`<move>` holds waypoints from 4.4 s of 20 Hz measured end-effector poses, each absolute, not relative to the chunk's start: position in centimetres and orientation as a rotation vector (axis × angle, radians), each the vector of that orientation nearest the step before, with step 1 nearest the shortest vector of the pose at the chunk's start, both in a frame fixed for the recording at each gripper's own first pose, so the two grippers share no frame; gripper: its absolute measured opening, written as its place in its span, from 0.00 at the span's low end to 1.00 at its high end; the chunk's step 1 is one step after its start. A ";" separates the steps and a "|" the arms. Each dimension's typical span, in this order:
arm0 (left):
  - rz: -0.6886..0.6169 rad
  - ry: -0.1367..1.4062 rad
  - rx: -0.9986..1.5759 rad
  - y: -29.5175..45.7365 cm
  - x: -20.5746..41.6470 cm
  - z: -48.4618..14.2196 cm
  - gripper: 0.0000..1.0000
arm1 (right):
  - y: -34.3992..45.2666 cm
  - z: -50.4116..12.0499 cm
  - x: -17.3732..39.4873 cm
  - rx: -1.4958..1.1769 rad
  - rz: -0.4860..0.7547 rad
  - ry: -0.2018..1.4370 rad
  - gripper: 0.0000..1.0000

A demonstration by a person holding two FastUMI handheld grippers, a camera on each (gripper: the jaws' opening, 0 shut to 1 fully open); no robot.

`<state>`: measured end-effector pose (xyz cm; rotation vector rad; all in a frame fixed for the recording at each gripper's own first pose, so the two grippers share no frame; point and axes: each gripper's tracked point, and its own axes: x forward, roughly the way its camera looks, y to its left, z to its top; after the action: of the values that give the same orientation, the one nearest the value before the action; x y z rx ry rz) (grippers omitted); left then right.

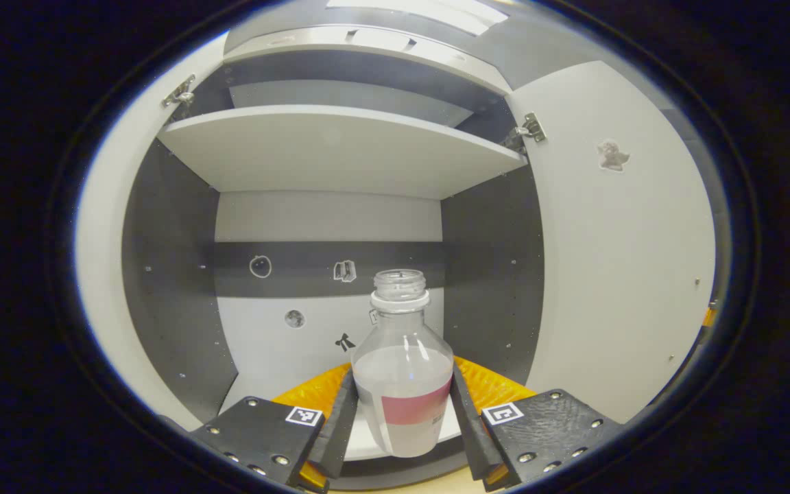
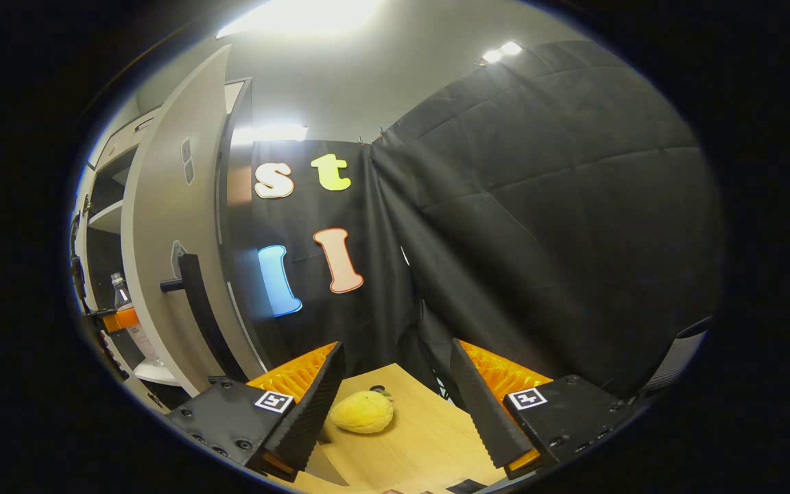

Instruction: Grasp the bottle in the cabinet with the left hand and place it on the coaster, then close the right door with the right hand and the left door with the left hand.

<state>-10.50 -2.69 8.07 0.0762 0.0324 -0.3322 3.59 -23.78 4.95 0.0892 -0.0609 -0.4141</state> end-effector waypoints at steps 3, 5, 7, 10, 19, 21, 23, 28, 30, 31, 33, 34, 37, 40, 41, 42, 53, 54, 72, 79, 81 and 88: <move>-0.326 0.035 0.068 -1.2 -13.1 8.0 0.70 | -23.3 5.1 3.9 0.094 -0.401 -0.061 0.98; -0.324 0.029 0.075 -0.2 -14.8 7.6 0.72 | -23.1 5.1 3.8 0.082 -0.395 -0.063 0.98; -0.318 0.014 0.087 0.7 -16.4 6.7 0.70 | -22.7 5.4 3.9 0.069 -0.390 -0.065 0.98; -0.324 0.017 0.101 1.6 -18.7 4.8 0.70 | -22.2 5.3 3.4 0.063 -0.386 -0.065 0.98; -0.353 0.080 0.069 3.2 -25.1 -5.3 0.69 | -19.6 3.6 1.3 0.057 -0.360 -0.046 0.98; -0.373 0.104 0.048 3.1 -26.7 -7.9 0.70 | -18.8 3.2 0.6 0.045 -0.352 -0.038 0.98; -0.390 0.132 0.036 2.8 -28.1 -10.5 0.69 | -18.3 2.9 0.0 0.035 -0.351 -0.033 0.98; -0.415 0.239 0.005 2.3 -31.8 -17.5 0.70 | -17.5 2.5 -1.7 0.033 -0.357 -0.024 0.98; -0.432 0.277 0.010 2.1 -32.8 -20.0 0.70 | -17.3 2.4 -2.1 0.039 -0.354 -0.019 0.98; -0.444 0.294 0.023 1.8 -33.6 -21.5 0.70 | -17.3 2.3 -2.2 0.037 -0.355 -0.016 0.98; -0.466 0.318 0.045 1.3 -34.9 -23.8 0.70 | -17.3 2.1 -2.5 0.032 -0.360 -0.003 0.98; -0.473 0.330 0.056 1.0 -35.3 -24.7 0.70 | -17.2 1.7 -2.6 0.032 -0.361 0.002 0.98; -0.481 0.347 0.066 0.3 -36.1 -26.9 0.70 | -16.9 1.1 -3.2 0.030 -0.367 0.020 0.98; -0.481 0.352 0.090 -0.3 -36.4 -28.9 0.70 | -16.7 0.3 -3.5 0.043 -0.369 0.042 0.98; -0.480 0.359 0.094 -0.4 -36.5 -29.5 0.70 | -16.8 0.0 -3.6 0.058 -0.370 0.051 0.98; -0.481 0.364 0.092 -0.6 -36.6 -30.1 0.74 | -17.0 -0.4 -3.7 0.071 -0.371 0.060 0.98; -0.468 0.398 0.072 -0.3 -38.6 -32.8 0.77 | -17.5 -2.7 -3.7 -0.017 -0.376 0.111 0.92; -0.468 0.405 0.067 -0.4 -38.8 -32.9 0.72 | -17.3 -3.0 -3.6 -0.020 -0.374 0.118 0.92; -0.364 0.254 -0.032 2.0 -40.4 -17.2 0.95 | -18.8 -3.9 -2.1 -0.009 -0.357 0.109 0.98; -0.066 0.079 -0.003 7.3 -36.8 -3.8 1.00 | -19.3 1.5 0.9 -0.022 -0.276 0.028 0.98; -0.002 0.071 0.018 8.3 -36.2 -1.5 1.00 | -19.8 3.2 1.9 -0.050 -0.252 0.008 0.98; 0.121 0.081 0.052 8.6 -35.7 3.4 0.95 | -20.9 8.9 5.6 -0.044 -0.160 -0.069 0.98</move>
<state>-35.66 8.65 3.39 0.0518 0.0814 0.1211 5.62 -20.93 8.89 -0.0441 -0.0687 -0.1598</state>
